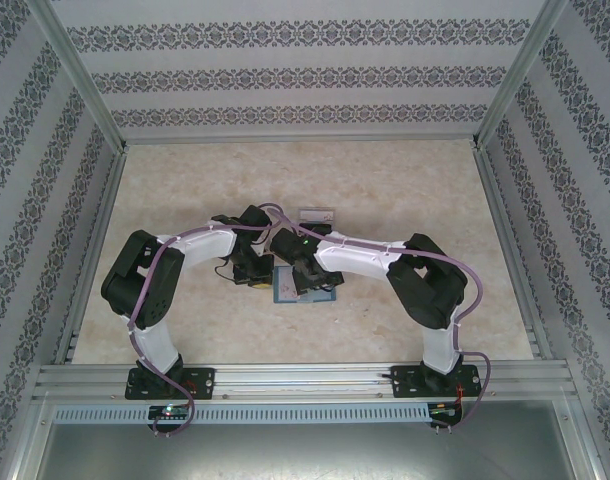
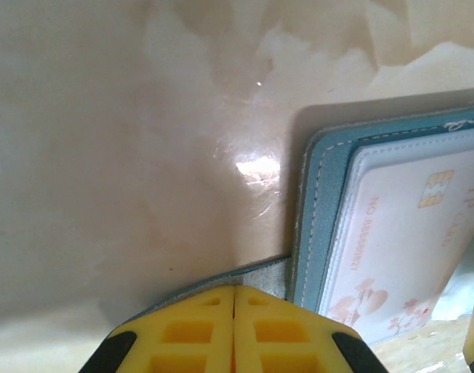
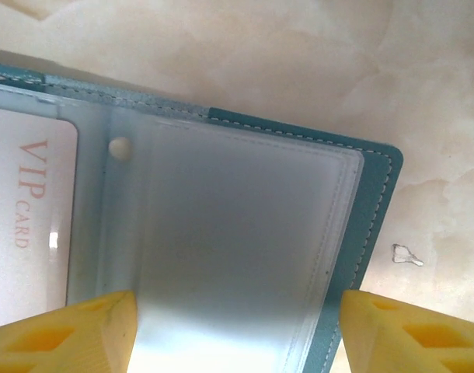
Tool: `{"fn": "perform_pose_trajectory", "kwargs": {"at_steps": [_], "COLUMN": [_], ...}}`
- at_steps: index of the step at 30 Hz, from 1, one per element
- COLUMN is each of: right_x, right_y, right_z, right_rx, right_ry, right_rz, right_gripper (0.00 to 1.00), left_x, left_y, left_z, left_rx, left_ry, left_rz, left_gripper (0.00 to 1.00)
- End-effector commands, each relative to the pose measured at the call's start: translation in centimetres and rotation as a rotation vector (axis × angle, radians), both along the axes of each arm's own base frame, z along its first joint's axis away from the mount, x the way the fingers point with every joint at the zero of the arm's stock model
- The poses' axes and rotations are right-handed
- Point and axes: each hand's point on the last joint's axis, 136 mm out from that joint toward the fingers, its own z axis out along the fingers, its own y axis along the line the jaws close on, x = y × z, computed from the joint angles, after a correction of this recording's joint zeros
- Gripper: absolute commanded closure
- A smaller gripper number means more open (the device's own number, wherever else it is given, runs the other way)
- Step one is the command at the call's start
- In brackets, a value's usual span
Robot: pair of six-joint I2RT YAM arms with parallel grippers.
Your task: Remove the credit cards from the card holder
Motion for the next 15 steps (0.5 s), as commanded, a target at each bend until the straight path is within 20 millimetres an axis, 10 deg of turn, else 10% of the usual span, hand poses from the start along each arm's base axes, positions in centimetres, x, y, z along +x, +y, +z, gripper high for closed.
{"fn": "perform_pose_trajectory", "kwargs": {"at_steps": [1, 15], "right_x": [-0.9, -1.5], "right_y": [-1.5, -2.6], "right_z": [0.0, -2.0], "right_rx": [-0.071, -0.090], "right_ry": [0.007, 0.039], "right_rz": [0.036, 0.045], "right_gripper": [0.31, 0.30], "left_x": [-0.5, 0.2], "left_y": [0.0, -0.9], "left_z": [0.2, 2.1], "left_rx": [0.018, -0.026], "left_ry": [0.005, -0.016], "left_rz": [-0.017, -0.012], "left_gripper": [0.93, 0.93]}}
